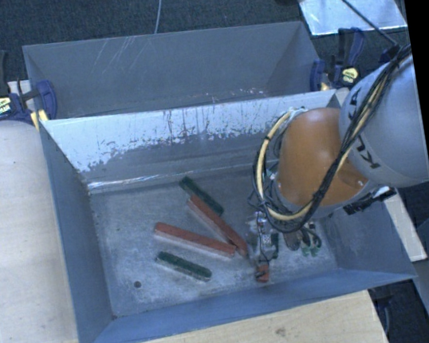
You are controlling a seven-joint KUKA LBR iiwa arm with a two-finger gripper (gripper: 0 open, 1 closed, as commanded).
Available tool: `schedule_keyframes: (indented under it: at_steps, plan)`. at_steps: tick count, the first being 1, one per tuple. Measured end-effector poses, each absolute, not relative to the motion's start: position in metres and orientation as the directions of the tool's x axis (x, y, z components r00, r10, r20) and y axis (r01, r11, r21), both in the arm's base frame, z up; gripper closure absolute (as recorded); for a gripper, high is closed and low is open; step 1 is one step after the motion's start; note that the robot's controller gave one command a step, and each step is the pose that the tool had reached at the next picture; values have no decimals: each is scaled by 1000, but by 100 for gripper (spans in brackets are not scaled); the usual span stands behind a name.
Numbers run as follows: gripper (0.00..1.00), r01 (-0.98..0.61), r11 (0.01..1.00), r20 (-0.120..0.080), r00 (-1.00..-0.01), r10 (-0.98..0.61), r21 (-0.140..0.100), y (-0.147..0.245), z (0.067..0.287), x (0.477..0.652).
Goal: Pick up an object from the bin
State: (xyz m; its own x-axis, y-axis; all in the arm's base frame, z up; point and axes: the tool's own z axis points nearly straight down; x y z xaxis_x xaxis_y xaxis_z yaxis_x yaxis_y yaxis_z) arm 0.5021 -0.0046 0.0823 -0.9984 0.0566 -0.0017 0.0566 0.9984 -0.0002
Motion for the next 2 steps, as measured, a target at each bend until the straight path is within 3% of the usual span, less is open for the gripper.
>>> schedule_keyframes:
  at_steps: [1,2]
  plan:
    - [0,57,998,-2,-998,57,0,-5,82,502]
    - [0,57,998,-2,-998,57,0,-5,82,502]
